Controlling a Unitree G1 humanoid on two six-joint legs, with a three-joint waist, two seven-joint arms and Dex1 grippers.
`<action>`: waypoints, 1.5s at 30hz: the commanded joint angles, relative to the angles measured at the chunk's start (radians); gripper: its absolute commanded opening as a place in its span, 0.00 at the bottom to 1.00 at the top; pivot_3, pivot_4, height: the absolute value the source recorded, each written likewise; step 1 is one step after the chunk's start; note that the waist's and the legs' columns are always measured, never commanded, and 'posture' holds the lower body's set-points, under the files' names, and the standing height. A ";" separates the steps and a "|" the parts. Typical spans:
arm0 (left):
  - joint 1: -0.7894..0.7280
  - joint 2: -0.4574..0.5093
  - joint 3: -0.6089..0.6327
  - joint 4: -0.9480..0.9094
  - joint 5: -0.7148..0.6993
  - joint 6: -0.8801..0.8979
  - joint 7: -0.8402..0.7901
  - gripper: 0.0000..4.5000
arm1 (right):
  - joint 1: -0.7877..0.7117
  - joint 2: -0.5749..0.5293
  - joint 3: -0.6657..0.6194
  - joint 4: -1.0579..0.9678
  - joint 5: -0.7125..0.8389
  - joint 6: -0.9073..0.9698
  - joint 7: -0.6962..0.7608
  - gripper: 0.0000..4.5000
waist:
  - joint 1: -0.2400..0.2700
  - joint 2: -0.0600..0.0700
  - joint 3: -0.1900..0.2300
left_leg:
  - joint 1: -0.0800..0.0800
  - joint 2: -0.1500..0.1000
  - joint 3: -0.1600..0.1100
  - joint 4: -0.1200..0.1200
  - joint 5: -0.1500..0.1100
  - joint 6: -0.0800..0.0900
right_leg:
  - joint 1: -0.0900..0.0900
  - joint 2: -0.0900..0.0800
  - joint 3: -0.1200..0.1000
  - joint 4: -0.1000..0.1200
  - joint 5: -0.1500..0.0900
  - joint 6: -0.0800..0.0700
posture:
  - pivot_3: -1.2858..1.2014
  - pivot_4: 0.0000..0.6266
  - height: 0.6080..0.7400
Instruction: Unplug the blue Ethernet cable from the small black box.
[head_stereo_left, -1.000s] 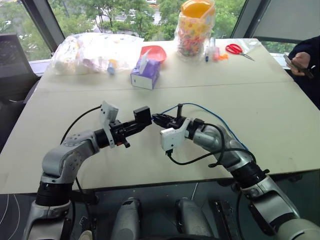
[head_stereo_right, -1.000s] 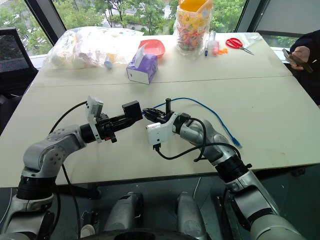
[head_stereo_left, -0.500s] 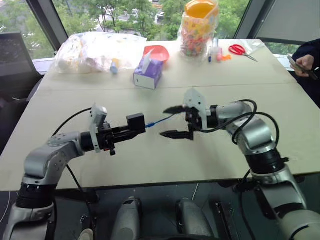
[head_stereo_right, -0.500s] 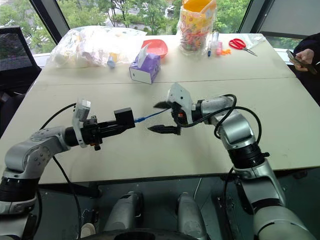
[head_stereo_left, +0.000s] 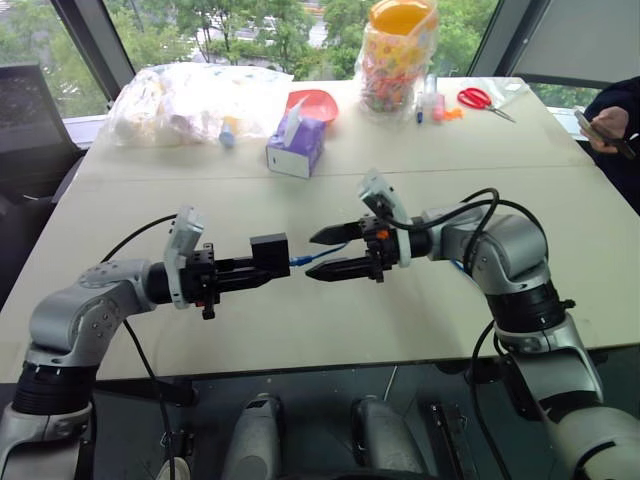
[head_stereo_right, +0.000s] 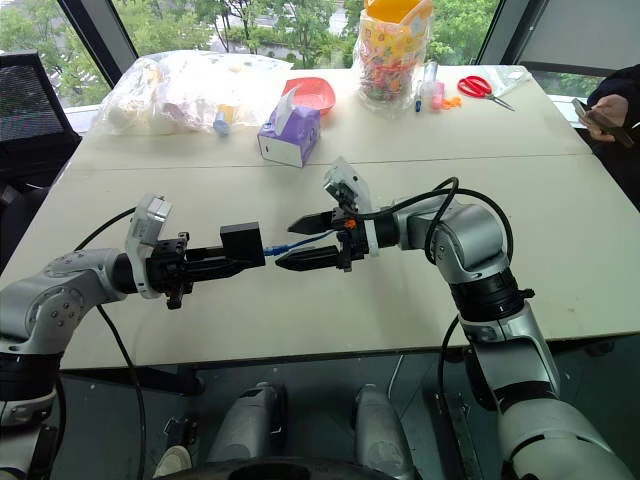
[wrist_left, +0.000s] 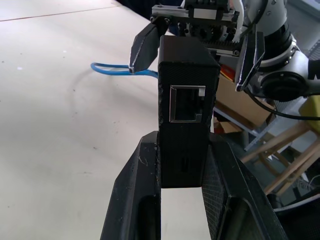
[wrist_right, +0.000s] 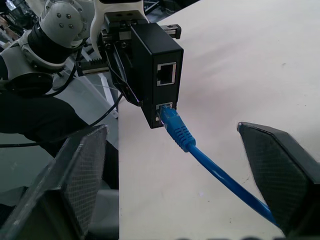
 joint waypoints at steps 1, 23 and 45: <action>-0.030 0.001 0.017 -0.024 -0.020 0.001 -0.001 0.11 | -0.016 -0.002 0.011 -0.036 0.022 -0.001 0.000 0.61 | 0.000 0.000 0.000 | 0.000 0.000 0.000 0.000 0.000 0.000 | 0.000 0.000 0.000 0.000 0.000 0.000 | 0.52 0.24 0.96; -0.006 -0.016 0.003 -0.072 -0.023 0.022 0.009 0.11 | -0.027 0.010 0.063 -0.070 0.062 0.022 -0.004 0.19 | 0.000 0.000 0.000 | 0.000 0.000 0.000 0.000 0.000 0.000 | 0.000 0.000 0.000 0.000 0.000 0.000 | 0.52 0.24 0.96; -0.026 0.014 -0.009 -0.109 -0.042 0.063 0.021 0.11 | -0.005 -0.028 0.078 -0.083 0.045 -0.061 0.010 0.49 | 0.000 0.000 0.000 | 0.000 0.000 0.000 0.000 0.000 0.000 | 0.000 0.000 0.000 0.000 0.000 0.000 | 0.52 0.24 0.96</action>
